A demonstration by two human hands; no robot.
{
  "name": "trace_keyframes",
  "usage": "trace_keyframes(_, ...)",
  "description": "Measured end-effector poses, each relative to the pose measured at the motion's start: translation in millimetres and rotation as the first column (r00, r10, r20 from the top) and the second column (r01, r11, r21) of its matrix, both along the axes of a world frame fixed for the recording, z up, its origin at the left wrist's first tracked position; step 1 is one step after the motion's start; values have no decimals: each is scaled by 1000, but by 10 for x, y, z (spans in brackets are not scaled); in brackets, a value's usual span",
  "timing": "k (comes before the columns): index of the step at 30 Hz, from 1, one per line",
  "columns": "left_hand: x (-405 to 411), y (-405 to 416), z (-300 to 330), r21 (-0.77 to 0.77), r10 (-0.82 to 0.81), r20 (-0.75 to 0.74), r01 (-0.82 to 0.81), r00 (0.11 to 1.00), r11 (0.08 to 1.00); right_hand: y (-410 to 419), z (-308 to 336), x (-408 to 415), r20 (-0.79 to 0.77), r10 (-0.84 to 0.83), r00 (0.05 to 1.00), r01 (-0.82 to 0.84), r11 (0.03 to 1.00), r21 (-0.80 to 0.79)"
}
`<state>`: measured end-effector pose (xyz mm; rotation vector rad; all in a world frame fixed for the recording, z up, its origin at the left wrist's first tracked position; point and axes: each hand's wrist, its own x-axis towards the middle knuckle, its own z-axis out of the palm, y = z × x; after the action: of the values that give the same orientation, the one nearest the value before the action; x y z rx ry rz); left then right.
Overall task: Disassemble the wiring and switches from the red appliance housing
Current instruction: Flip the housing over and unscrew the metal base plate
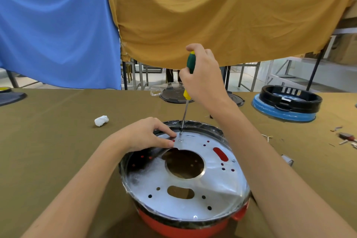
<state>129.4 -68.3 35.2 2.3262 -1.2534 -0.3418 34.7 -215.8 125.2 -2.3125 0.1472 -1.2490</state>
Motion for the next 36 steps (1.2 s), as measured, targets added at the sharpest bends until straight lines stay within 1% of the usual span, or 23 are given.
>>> trace_keyframes(2, -4, 1, 7, 4, 8, -2, -8, 1000, 1000, 15, -12, -2, 13, 7, 1000, -7, 1000, 21)
trace_keyframes(8, 10, -6, -3, 1, 1, 5, -1, 1000, 1000, 35, -39, -7, 15, -36, 999, 37, 998, -42)
trace_keyframes(10, 14, -5, -7, -2, 2, 5, -2, 1000, 1000, 27, -21, -13, 31, -34, 999, 35, 999, -23)
trace_keyframes(16, 9, -6, -4, 8, 5, -1, -5, 1000, 1000, 19, 5, -5, -2, 37, 999, -37, 997, 65)
trace_keyframes(22, 6, -7, -4, 4, 1, 1, -1, 1000, 1000, 49, -15, -8, -1, -29, 1000, 29, 999, -37)
trace_keyframes(25, 9, -11, -6, -1, 4, 5, -4, 1000, 1000, 32, 5, -18, -2, -12, 1000, 12, 1000, -18)
trace_keyframes(29, 31, -4, -28, -15, 2, 18, -2, 1000, 1000, 32, 17, -22, -23, 25, 999, -24, 999, 47)
trace_keyframes(36, 28, -1, -25, -18, -12, 18, 12, 1000, 1000, 50, -8, -33, 19, -1, 1000, 1, 1000, -11)
